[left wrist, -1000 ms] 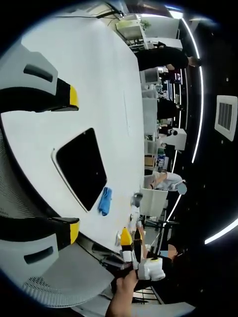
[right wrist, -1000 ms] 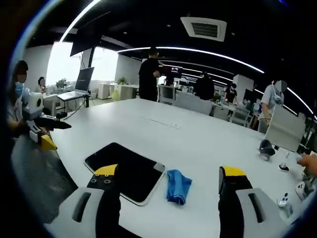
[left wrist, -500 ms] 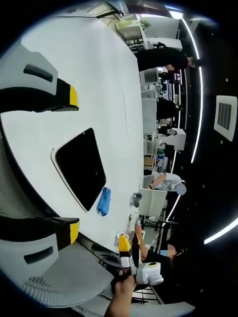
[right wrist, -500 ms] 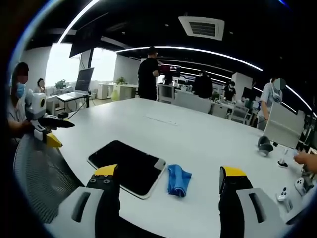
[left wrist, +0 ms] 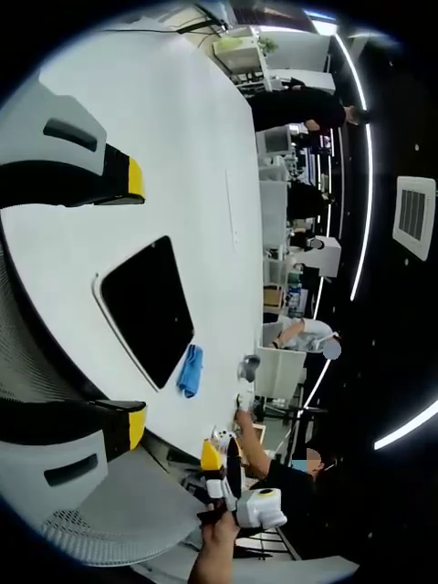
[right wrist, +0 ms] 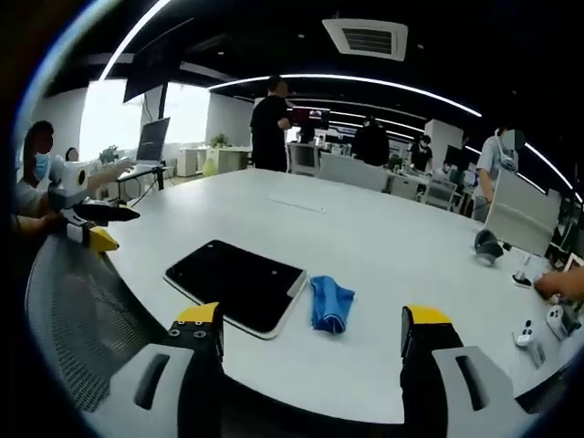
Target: Wipe the mirror surface with the cleaning cloth until all visible marks leave the cleaned area.
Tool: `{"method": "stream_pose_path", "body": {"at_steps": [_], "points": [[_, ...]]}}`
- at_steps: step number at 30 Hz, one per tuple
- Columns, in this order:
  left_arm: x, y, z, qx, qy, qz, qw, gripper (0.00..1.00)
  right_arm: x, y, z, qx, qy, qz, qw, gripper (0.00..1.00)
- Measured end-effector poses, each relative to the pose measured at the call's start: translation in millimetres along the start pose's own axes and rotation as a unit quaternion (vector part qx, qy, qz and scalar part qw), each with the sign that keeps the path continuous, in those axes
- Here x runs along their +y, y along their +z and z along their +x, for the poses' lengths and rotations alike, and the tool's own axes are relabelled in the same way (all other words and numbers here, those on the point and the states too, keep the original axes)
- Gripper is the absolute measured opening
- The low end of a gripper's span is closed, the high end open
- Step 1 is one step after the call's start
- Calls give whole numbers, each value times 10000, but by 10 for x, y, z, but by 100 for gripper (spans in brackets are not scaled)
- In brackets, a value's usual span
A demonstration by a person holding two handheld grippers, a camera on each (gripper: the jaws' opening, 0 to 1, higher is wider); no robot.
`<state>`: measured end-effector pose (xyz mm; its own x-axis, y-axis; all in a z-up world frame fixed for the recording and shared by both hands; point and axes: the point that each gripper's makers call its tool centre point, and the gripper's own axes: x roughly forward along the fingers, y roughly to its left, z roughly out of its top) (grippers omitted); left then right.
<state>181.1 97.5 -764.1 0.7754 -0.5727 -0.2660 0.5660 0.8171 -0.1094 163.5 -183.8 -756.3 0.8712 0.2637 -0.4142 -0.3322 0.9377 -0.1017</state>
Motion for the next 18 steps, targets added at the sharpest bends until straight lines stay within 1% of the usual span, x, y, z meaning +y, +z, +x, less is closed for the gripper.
{"method": "stream_pose_path", "body": {"at_steps": [3, 6, 7, 8, 12, 14, 16, 18], "points": [[-3, -4, -2, 9, 0, -3, 10000, 87, 20, -79, -2, 20, -50, -35, 10000, 74], [-9, -7, -1, 22, -13, 5, 10000, 87, 35, -73, 4, -56, -59, 161, 9998, 74], [-9, -10, -1, 32, -16, 1, 10000, 87, 30, -70, 7, -84, -95, 139, 9998, 74], [-11, -12, 0, 37, -24, 5, 10000, 87, 20, -68, 17, -94, -165, 25, 9998, 74], [-8, -15, -3, 44, -11, 2, 10000, 87, 62, -137, 64, 59, -197, -294, 9994, 75], [-7, -17, -3, 52, -12, 5, 10000, 87, 35, -209, 92, 226, -226, -495, 9983, 74], [-8, -20, -4, 60, -13, -1, 10000, 87, 20, -173, 88, 135, -249, -443, 9986, 73], [-10, -12, -1, 50, -16, 2, 10000, 87, 19, -163, 86, 93, -245, -357, 9990, 75]]}}
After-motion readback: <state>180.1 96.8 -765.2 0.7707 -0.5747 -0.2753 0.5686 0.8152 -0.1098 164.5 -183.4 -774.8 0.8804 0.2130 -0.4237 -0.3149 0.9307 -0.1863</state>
